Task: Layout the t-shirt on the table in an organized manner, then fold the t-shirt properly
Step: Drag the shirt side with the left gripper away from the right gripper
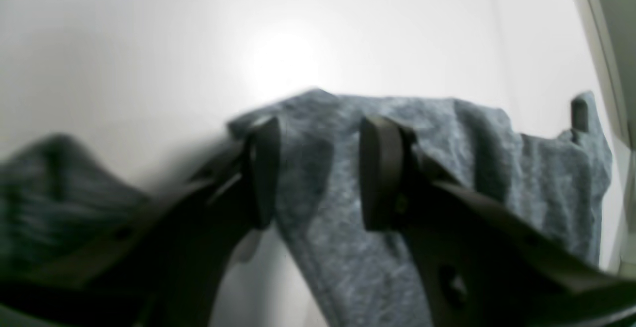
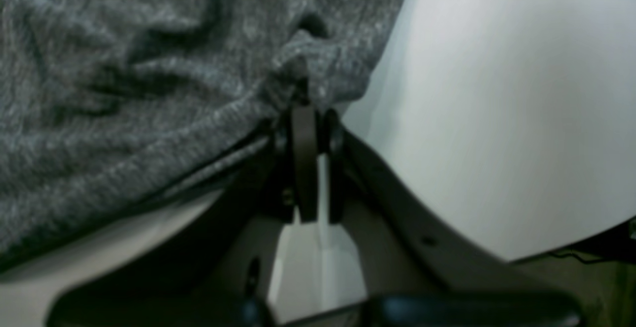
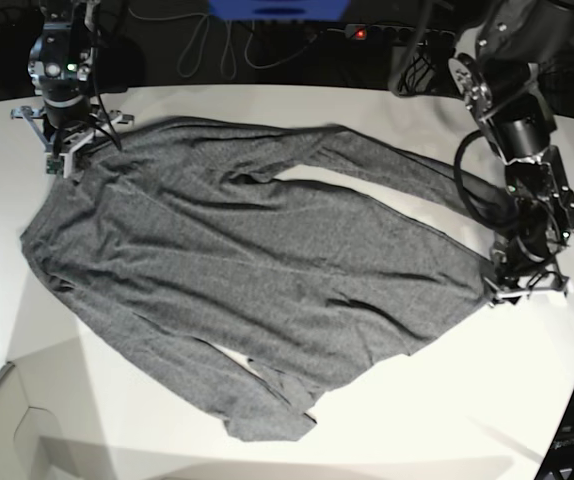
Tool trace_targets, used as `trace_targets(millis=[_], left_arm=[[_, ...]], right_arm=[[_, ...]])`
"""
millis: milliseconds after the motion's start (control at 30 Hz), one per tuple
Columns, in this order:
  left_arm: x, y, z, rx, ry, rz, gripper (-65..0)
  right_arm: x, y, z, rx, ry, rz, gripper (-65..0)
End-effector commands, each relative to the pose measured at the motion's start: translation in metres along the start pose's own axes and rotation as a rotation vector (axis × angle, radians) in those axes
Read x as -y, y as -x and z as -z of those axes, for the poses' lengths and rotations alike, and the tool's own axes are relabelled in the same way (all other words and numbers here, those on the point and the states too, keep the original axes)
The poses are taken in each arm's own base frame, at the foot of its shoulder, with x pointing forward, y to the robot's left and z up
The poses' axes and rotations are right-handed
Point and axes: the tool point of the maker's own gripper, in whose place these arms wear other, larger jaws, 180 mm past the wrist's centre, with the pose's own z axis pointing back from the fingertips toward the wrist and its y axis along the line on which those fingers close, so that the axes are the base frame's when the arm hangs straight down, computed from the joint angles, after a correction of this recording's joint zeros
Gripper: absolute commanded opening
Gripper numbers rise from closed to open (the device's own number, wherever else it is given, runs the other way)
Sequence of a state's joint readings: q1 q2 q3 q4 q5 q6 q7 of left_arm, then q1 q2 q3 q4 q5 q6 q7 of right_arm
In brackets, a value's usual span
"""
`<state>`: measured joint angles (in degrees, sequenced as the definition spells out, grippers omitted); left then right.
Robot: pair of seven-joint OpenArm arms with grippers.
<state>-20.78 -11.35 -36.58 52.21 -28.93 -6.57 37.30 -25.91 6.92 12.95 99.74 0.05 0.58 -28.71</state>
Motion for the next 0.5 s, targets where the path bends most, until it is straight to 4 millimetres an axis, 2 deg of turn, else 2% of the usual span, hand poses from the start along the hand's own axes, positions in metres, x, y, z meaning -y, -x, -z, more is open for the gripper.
trace_targets(millis=[0,67,133,200,233,300,467], left_arm=[[0.005,-0.025,-0.004,0.058,0.017,0.016,-39.5],[0.001,-0.025,-0.005,0.056,0.009,0.023,-42.2],[-0.005,-0.02,-0.006,0.048,-0.002,0.024,-51.3],[-0.009,-0.016,-0.006,0.041,-0.01,0.026,-63.4],[-0.01,-0.016,-0.006,0.04,-0.011,0.026,-65.0],[-0.012,-0.013,-0.007,0.035,-0.016,0.029,-63.4],[-0.025,-0.004,-0.006,0.011,-0.05,0.042,-64.7]], right_arm=[[0.006,-0.011,-0.001,0.038,0.012,-0.006,-65.0],[0.007,-0.01,-0.002,0.037,0.014,-0.007,-65.0],[0.007,-0.01,-0.002,0.037,0.014,-0.007,-65.0],[0.007,-0.01,-0.002,0.037,0.014,-0.007,-65.0],[0.007,-0.01,-0.002,0.037,0.014,-0.007,-65.0],[0.007,-0.011,-0.001,0.039,0.014,-0.007,-65.0],[0.008,-0.011,-0.001,0.04,0.015,-0.01,-65.0]])
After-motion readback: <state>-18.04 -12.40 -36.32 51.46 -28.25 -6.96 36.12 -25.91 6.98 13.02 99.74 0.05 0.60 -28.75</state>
